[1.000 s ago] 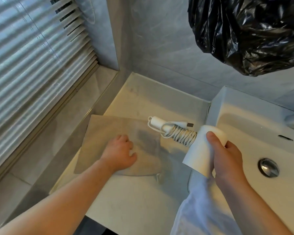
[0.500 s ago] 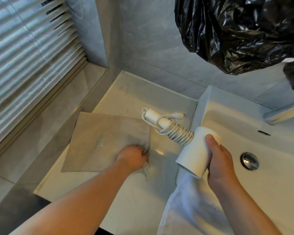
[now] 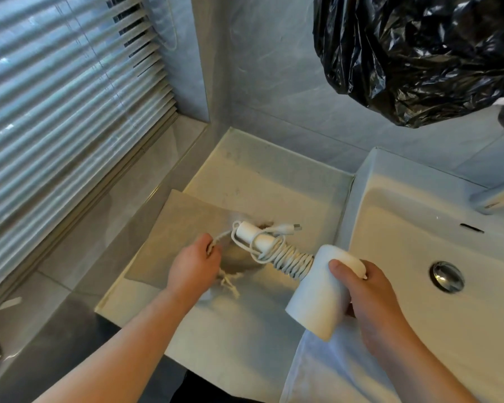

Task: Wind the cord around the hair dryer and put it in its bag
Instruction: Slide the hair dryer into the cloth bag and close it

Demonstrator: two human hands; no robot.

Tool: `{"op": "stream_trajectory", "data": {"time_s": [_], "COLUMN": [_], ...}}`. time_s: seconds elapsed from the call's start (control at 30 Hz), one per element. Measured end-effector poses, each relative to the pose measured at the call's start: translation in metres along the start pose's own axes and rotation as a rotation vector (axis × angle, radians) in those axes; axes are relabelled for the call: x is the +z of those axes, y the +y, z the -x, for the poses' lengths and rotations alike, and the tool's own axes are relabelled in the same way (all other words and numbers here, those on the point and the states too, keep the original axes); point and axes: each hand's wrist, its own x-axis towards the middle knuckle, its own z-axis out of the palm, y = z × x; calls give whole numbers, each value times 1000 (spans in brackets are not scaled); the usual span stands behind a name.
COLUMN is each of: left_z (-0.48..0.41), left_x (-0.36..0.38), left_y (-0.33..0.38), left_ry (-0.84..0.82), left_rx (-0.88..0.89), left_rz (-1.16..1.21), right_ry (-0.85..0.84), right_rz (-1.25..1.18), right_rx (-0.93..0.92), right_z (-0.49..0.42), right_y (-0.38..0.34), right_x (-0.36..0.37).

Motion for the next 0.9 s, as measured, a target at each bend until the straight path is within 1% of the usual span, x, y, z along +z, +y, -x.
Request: {"op": "stream_trajectory", "data": {"time_s": [0.07, 0.17, 0.2, 0.27, 0.33, 0.37, 0.47, 0.63, 0.7, 0.77, 0.9], "left_z": [7, 10, 12, 18, 27, 31, 43, 55, 57, 58, 56], "left_x": [-5, -8, -9, -12, -12, -12, -10, 2, 8, 12, 15], "left_y": [-5, -11, -11, -11, -11, -11, -10, -12, -13, -14, -23], "left_ry": [27, 118, 129, 64, -30, -48, -68, -82, -128, -156, -128], "left_rx": [-39, -161, -164, -71, 69, 135, 282, 447, 462, 431, 345], "left_rz": [70, 283, 310, 256, 130, 71, -34, -52, -72, -98, -79], "right_ry": [-13, -20, -19, -27, -40, -50, -54, -73, -99, -130, -169], "right_rz": [26, 60, 69, 94, 91, 78, 47, -96, -127, -150, -208], "right_rx": [18, 48, 56, 81, 126, 148, 191, 309, 338, 359, 381], "right_z": [10, 23, 26, 30, 32, 32, 29, 21, 16, 9, -2], "right_y": [8, 20, 24, 30, 34, 35, 40, 51, 58, 64, 78], "right_x": [6, 15, 19, 26, 33, 36, 48, 74, 88, 100, 116]}}
